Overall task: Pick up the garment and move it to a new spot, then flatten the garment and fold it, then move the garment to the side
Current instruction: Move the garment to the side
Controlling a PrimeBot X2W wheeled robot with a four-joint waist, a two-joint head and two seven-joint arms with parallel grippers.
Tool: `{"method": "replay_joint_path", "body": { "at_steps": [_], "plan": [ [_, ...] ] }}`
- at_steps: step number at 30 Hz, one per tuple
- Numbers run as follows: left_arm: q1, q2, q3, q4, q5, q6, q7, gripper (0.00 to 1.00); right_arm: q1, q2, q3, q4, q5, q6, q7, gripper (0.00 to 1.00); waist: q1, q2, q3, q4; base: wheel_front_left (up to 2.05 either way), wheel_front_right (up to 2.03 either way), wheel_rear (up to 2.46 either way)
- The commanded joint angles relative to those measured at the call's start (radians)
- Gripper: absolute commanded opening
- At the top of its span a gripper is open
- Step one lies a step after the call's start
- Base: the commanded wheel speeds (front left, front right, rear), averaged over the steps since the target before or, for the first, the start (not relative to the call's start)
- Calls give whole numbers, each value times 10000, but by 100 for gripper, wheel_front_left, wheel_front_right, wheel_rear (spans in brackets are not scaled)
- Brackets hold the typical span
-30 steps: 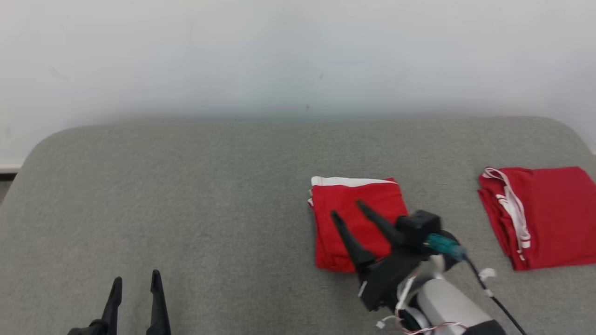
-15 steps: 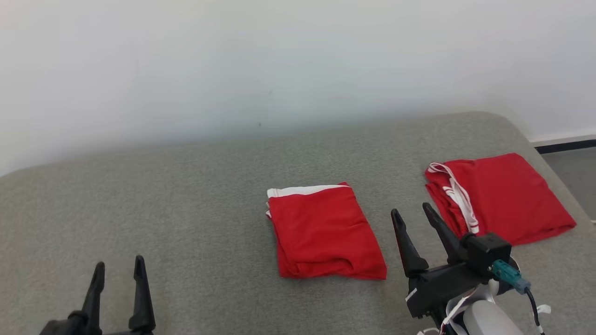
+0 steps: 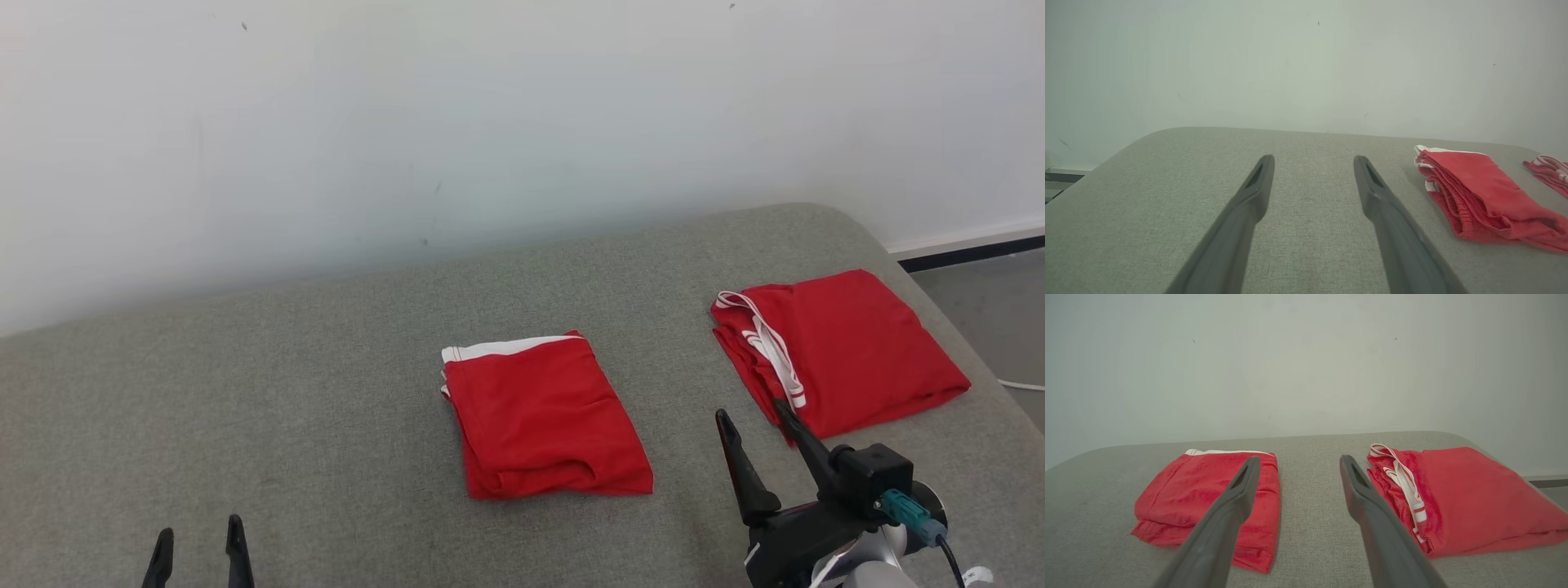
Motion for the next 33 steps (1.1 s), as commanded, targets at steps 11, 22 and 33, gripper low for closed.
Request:
{"method": "replay_joint_path", "body": {
  "at_steps": [11, 22, 33],
  "plan": [
    [16, -4, 87, 332, -30, 73, 0, 100, 542, 142, -535, 199, -69, -28, 122, 100, 1, 0, -210, -82, 0, 0, 0],
    [17, -3, 129, 413, -27, 78, -1, 100, 731, 261, -737, 112, -16, -28, 277, 100, 1, 0, -260, 49, 0, 0, 0],
    [156, -5, 32, 396, -97, 139, -1, 100, 704, 312, -664, 30, -42, -28, 374, 100, 1, 0, -244, 225, 0, 0, 0]
  ]
}}
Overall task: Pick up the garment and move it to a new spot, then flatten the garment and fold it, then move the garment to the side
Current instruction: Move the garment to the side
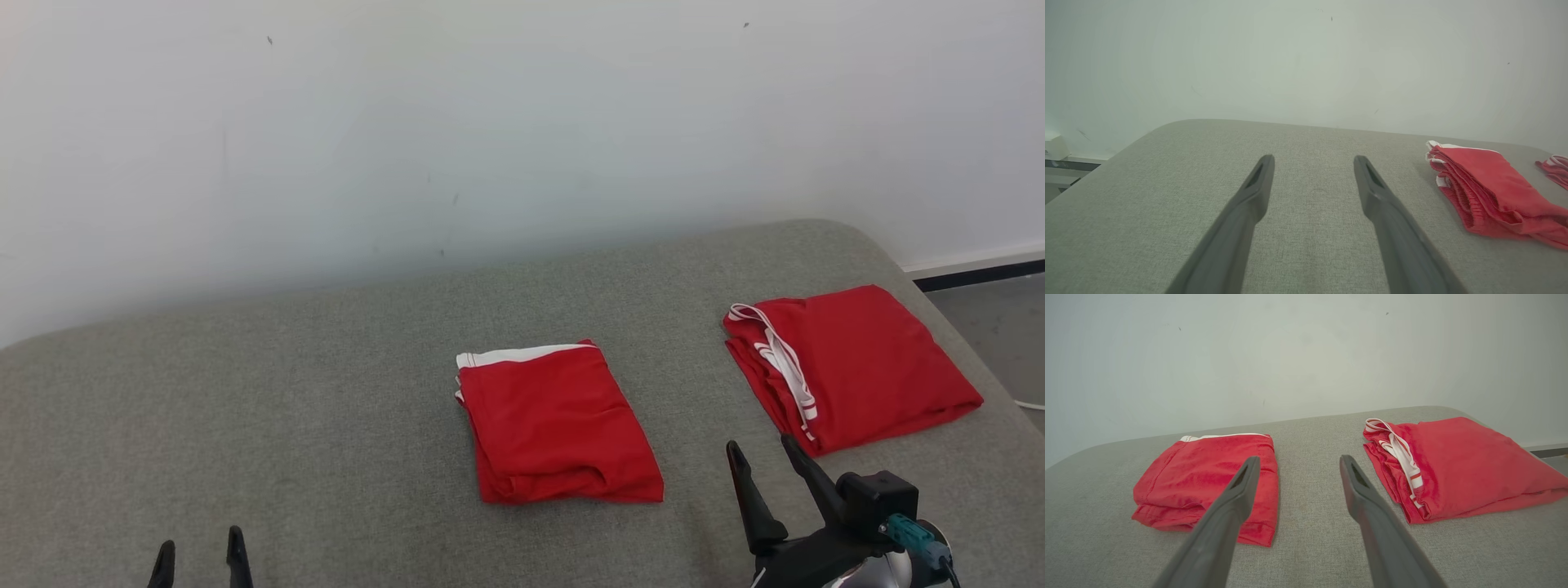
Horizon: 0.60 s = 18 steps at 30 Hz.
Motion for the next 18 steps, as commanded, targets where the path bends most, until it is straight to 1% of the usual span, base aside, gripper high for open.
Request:
{"method": "replay_joint_path", "body": {
  "at_steps": [1, 5, 7, 12, 15, 18],
  "plan": [
    [133, -1, 5, -15, -31, 47, 0, 100, 56, 6, 32, -16, -35, -28, 1, 100, 0, 0, 8, 13, 0, 0, 0],
    [163, -1, -66, -55, -55, 79, -1, 100, -194, -72, 104, 36, 57, -28, 178, 100, 0, 0, 66, 75, 0, 0, 0],
    [133, -1, -141, -72, -71, 83, -1, 100, -432, -124, 134, 140, 169, -28, 505, 100, 0, 0, 114, 145, 0, 0, 0],
    [-98, 0, -430, -119, -76, 99, -1, 100, -1444, -367, 322, 798, 640, -28, 2134, 100, 0, 0, 342, 515, 0, 0, 0],
    [-241, 2, -604, -174, -100, 152, -1, 100, -2204, -551, 591, 1258, 880, -28, 3063, 100, 0, 0, 579, 865, 0, 0, 0],
    [-358, 2, -801, -239, -69, 124, 1, 100, -2891, -671, 719, 1790, 1182, -28, 3735, 100, 0, 0, 876, 1274, 0, 0, 0]
  ]
}}
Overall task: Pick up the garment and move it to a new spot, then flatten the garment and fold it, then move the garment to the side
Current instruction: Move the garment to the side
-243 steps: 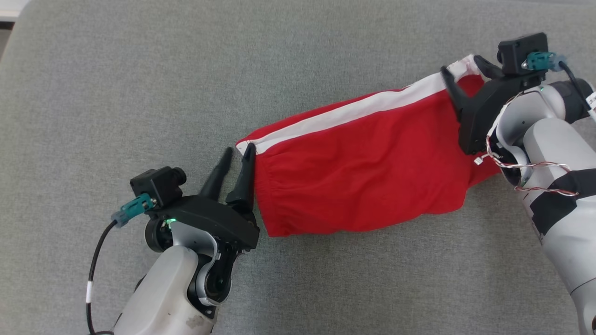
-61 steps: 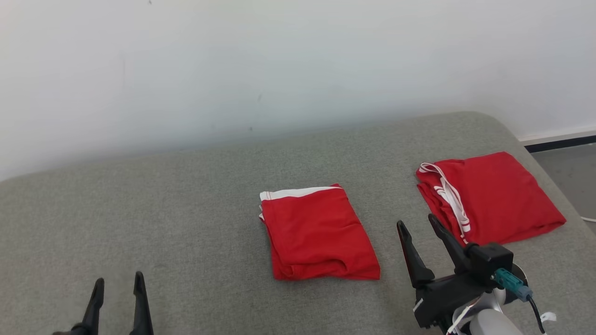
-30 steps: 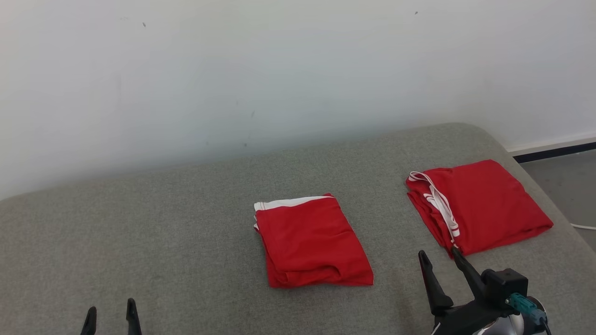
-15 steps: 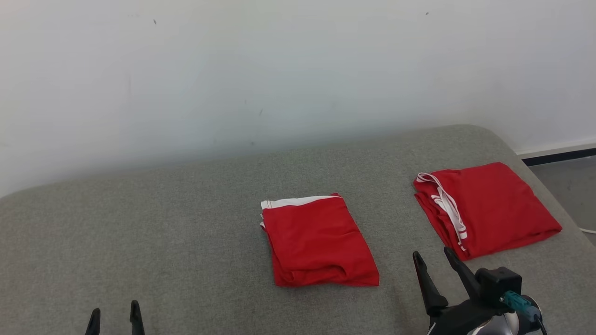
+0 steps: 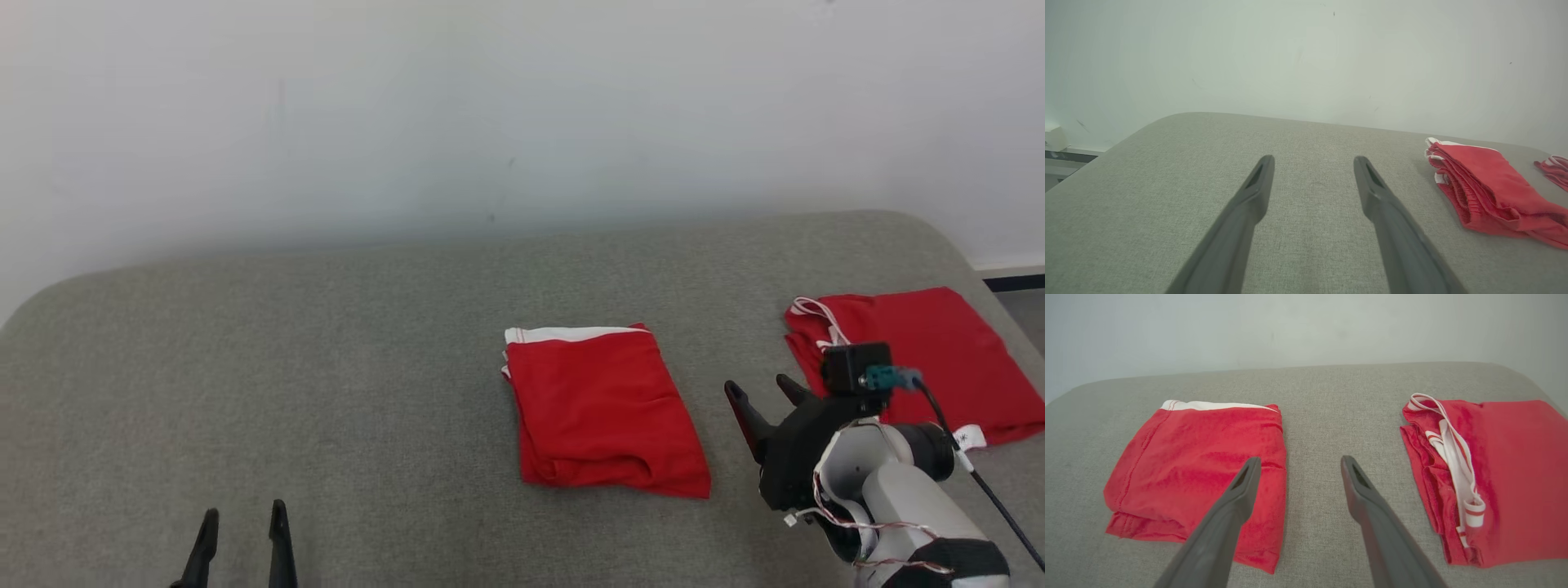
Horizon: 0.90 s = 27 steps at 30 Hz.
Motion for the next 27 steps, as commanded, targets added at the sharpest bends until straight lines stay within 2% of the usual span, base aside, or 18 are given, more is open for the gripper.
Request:
{"method": "replay_joint_path", "body": {
  "at_steps": [1, 7, 12, 20, 24, 25, 26, 27],
  "plan": [
    [-114, 11, -59, -30, 39, -9, 2, 100, -210, -81, 24, 209, 111, -28, 198, 100, -1, 0, 474, 568, 0, 0, 0],
    [-479, 9, -431, -218, 82, -106, 1, 100, -1266, -201, 258, 1361, 556, -28, 1531, 100, -1, 0, 1264, 1421, 0, 0, 0],
    [-908, 6, -697, -350, 50, -46, 3, 100, -1776, -415, 270, 2042, 566, -28, 1732, 100, -1, 0, 1822, 1951, 0, 0, 0],
    [-1269, 8, -909, -501, -52, 42, 1, 100, -2047, -328, 347, 2771, 930, -28, 2088, 100, -1, 0, 2326, 2213, 0, 0, 0],
    [-1334, 9, -992, -436, -67, 78, 1, 100, -1850, -187, 704, 3068, 1074, -18, 2636, 100, -1, 0, 2401, 2177, 0, 0, 0],
    [-1353, 9, -996, -425, -70, 80, 1, 100, -1812, -221, 861, 3045, 1051, -15, 2680, 68, -1, 0, 2400, 2154, 0, 0, 0],
    [-1374, 9, -981, -416, -69, 78, 1, 100, -1794, -268, 1024, 2994, 1047, -15, 2711, 0, -1, 0, 2390, 2119, 0, 0, 0],
    [-1392, 9, -988, -410, -66, 74, 3, 100, -1795, -353, 1215, 2940, 1025, -15, 2755, 0, -1, 0, 2373, 2082, 0, 0, 0]
  ]
}}
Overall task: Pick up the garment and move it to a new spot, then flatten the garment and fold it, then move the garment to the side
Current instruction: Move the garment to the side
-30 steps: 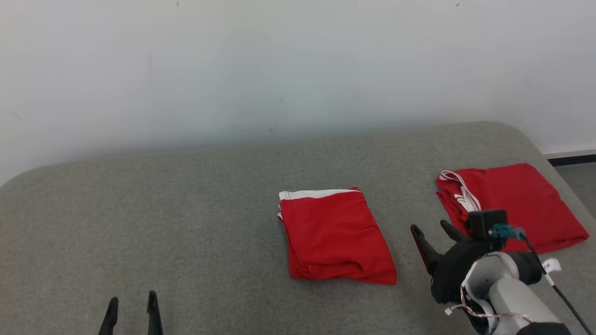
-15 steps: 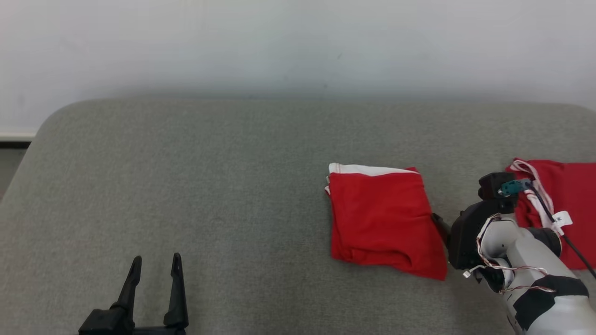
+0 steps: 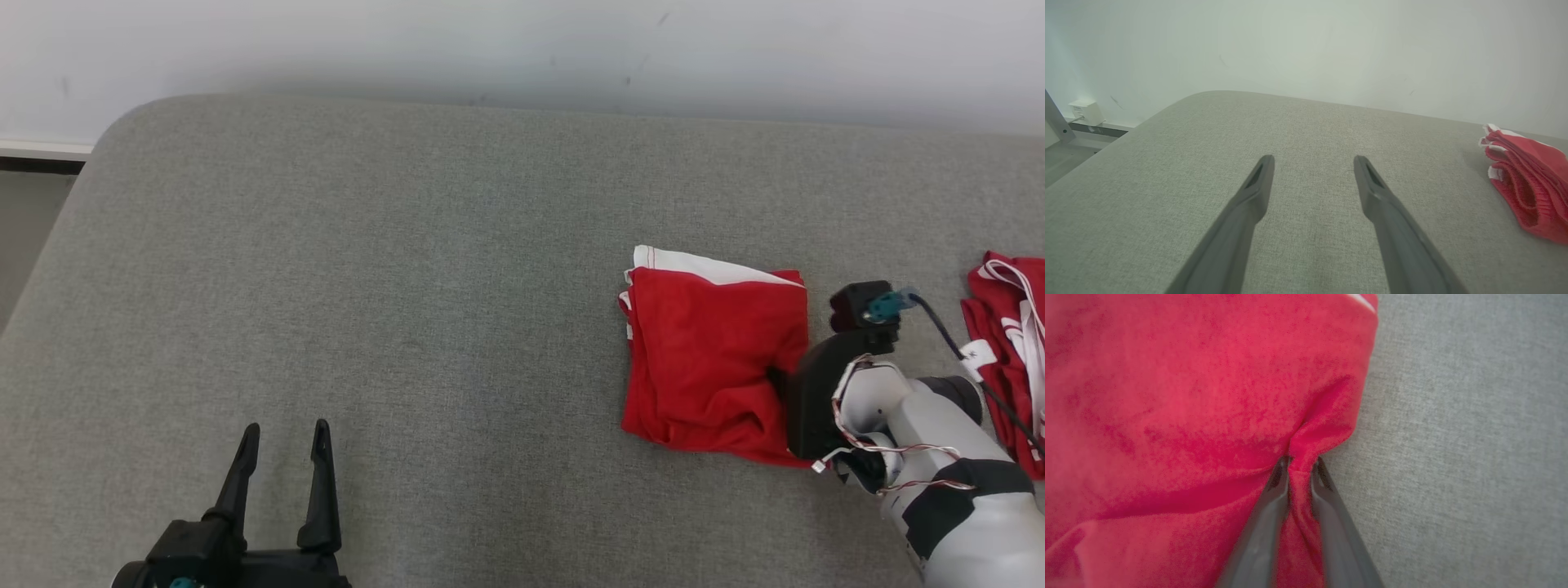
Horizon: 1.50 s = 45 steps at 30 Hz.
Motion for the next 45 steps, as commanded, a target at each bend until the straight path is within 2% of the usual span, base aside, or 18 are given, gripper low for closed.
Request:
{"method": "replay_joint_path", "body": {
  "at_steps": [1, 6, 12, 13, 20, 27, 35, 39, 44, 45],
  "plan": [
    [-169, 5, -6, 4, 1, 13, 1, 100, 453, 60, 438, 179, -115, -2, 275, 0, 0, 1, -16, -65, 0, 0, 0],
    [-195, 7, 95, -164, 61, 24, 1, 100, -119, -785, 1547, -656, -311, -22, 329, 0, 0, 1, -24, -453, 0, 0, 0],
    [-38, 10, 290, -391, 8, 87, 3, 100, -1283, -1734, 3131, -2191, -177, -14, 753, 0, 0, 1, -2, -1410, 0, 0, 0],
    [-6, 5, 296, -456, -40, 126, 3, 100, -1655, -2114, 3579, -2616, -103, -14, 895, 0, 0, 1, -8, -1787, 0, 0, 0],
    [-344, 11, 338, -678, 56, 23, 1, 100, -2692, -2905, 4174, -3182, 273, -14, 787, 0, 0, 1, 410, -2972, 0, 0, 0],
    [-831, 13, 396, -809, 341, -176, 3, 100, -3273, -3695, 3989, -2832, 239, -14, 39, 0, 0, 1, 1097, -3502, 0, 0, 0],
    [-1350, 10, 486, -826, 725, -544, 3, 100, -3542, -4377, 3520, -1603, -560, -14, -1146, 0, 0, 1, 1966, -3331, 0, 0, 0],
    [-1529, 26, 489, -812, 821, -673, 1, 100, -3549, -4536, 3234, -1077, -1118, -14, -1537, 0, 0, 1, 2216, -3155, 0, 0, 0],
    [-1689, 64, 564, -721, 919, -790, 3, 100, -3509, -4360, 2491, -190, -2179, -14, -2168, 1, 0, 1, 2404, -2957, 0, 0, 0],
    [-1728, 66, 581, -700, 936, -820, 1, 100, -3525, -4309, 2362, -94, -2485, -14, -2374, 69, 0, 1, 2414, -2932, 0, 0, 0]
  ]
}}
